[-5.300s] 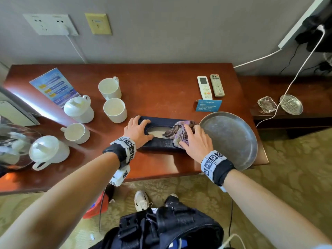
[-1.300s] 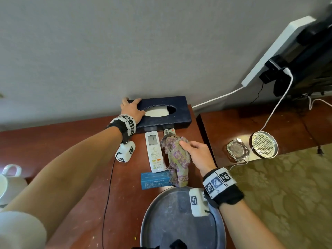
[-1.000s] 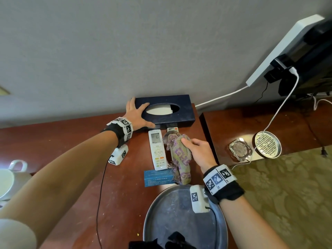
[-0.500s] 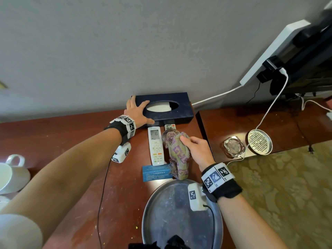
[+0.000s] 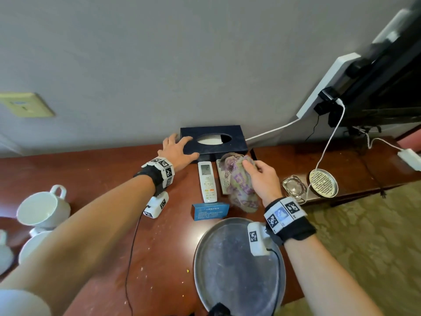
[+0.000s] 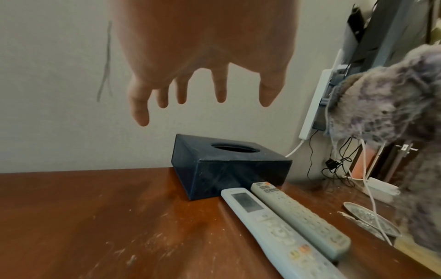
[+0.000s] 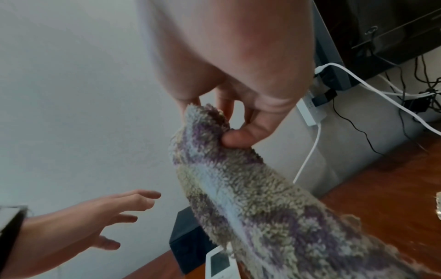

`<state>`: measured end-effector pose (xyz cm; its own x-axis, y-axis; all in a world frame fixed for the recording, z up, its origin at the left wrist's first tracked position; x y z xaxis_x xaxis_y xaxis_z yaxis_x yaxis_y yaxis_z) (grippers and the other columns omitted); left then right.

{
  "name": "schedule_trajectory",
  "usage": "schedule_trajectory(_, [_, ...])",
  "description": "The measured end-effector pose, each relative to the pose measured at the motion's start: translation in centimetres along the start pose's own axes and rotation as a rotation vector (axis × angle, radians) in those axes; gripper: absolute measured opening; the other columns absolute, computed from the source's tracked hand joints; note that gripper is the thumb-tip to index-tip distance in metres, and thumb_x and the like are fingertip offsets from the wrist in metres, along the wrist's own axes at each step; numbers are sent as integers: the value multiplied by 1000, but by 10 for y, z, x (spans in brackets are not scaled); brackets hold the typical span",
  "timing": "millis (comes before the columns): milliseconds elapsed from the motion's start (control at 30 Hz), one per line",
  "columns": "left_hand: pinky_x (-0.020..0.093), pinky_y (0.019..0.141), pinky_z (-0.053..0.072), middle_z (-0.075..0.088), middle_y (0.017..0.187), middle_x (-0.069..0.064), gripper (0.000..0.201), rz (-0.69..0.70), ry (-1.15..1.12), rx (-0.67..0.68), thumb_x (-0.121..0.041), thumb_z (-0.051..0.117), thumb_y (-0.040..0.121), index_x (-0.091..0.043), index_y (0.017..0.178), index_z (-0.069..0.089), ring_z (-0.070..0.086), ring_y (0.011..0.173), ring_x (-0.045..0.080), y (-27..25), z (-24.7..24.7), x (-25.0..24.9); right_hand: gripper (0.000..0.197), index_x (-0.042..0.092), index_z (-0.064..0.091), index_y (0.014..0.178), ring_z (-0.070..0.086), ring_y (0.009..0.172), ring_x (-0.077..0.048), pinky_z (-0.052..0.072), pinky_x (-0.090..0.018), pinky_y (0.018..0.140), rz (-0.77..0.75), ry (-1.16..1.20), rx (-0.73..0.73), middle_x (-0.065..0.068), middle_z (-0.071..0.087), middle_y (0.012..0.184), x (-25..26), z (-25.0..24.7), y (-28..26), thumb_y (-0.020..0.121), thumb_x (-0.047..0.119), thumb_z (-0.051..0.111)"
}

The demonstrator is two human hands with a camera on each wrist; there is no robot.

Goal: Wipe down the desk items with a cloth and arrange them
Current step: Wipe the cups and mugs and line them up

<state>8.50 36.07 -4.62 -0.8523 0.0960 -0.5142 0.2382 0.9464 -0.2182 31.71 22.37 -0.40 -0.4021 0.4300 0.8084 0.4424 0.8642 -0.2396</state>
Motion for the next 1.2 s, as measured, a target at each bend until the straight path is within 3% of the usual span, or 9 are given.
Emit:
schedule_trajectory(167, [59, 116, 28, 18, 163, 8, 66, 38, -56, -41, -56, 59, 91, -40, 150, 35, 11, 151, 29, -51, -21, 7, 37, 30, 65, 105, 64, 100, -18, 53, -47, 94, -78, -82, 21, 5, 69, 104, 25, 8, -35, 92, 62, 53])
schedule_trajectory(300, [57, 118, 25, 19, 163, 7, 65, 35, -82, -85, -57, 60, 90, -42, 149, 37, 10, 152, 26, -92, -40, 30, 26, 33, 61, 101, 64, 99, -18, 53, -46, 93, -157, -141, 32, 6, 67, 102, 38, 24, -62, 94, 57, 53])
schedule_trajectory(433, [54, 119, 24, 21, 163, 7, 64, 2, -92, -128, -56, 61, 89, -42, 148, 39, 10, 152, 23, -135, -60, 61, 31, 34, 63, 101, 64, 101, -20, 52, -47, 95, -193, -159, 63, 5, 69, 104, 44, 51, -87, 92, 62, 52])
schedule_trajectory(600, [54, 119, 25, 23, 162, 5, 63, -47, -111, -173, -55, 62, 89, -41, 147, 41, 11, 152, 21, -186, -81, 103, 40, 19, 65, 107, 60, 104, -20, 49, -39, 96, -176, -81, 117, 1, 67, 106, 59, 93, -125, 95, 55, 51])
schedule_trajectory(667, [53, 119, 24, 23, 162, 4, 63, -71, -117, -194, -54, 62, 89, -42, 147, 41, 11, 151, 20, -206, -88, 118, 43, 23, 69, 100, 64, 99, -22, 52, -47, 94, -182, -43, 131, 1, 70, 99, 63, 114, -137, 91, 61, 51])
schedule_trajectory(800, [52, 121, 21, 24, 161, 6, 62, -108, -121, -221, -56, 61, 88, -42, 146, 41, 13, 151, 26, -241, -97, 154, 40, 21, 63, 78, 65, 89, -27, 52, -45, 83, -215, -28, 159, -2, 67, 82, 72, 152, -164, 93, 56, 52])
schedule_trajectory(933, [55, 117, 28, 23, 162, 5, 64, -178, -133, -226, -57, 61, 88, -42, 147, 40, 21, 150, 29, -273, -107, 190, 50, 24, 64, 79, 66, 85, -23, 55, -50, 84, -238, -41, 192, 1, 69, 79, 74, 186, -183, 79, 71, 48])
schedule_trajectory(1100, [51, 119, 25, 24, 161, 7, 65, -218, -152, -283, -50, 65, 89, -38, 147, 41, 18, 149, 28, -305, -118, 223, 46, 11, 63, 79, 64, 82, -27, 51, -43, 77, -261, -29, 222, -5, 68, 77, 80, 216, -202, 90, 56, 55])
schedule_trajectory(1200, [50, 119, 27, 27, 159, 10, 68, -242, -189, -290, -49, 68, 86, -37, 147, 42, 24, 147, 30, -317, -115, 247, 47, 14, 54, 66, 56, 72, -23, 43, -37, 68, -251, -17, 259, 0, 59, 67, 79, 233, -212, 91, 54, 57])
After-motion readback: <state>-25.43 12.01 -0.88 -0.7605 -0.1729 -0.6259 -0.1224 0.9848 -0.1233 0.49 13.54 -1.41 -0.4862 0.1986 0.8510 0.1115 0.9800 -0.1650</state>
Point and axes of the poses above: each hand's wrist, its own y-axis towards the middle knuckle, its own z-axis out of the palm, x = y × z, the point moved 4 cm from there along y, towards the middle knuckle
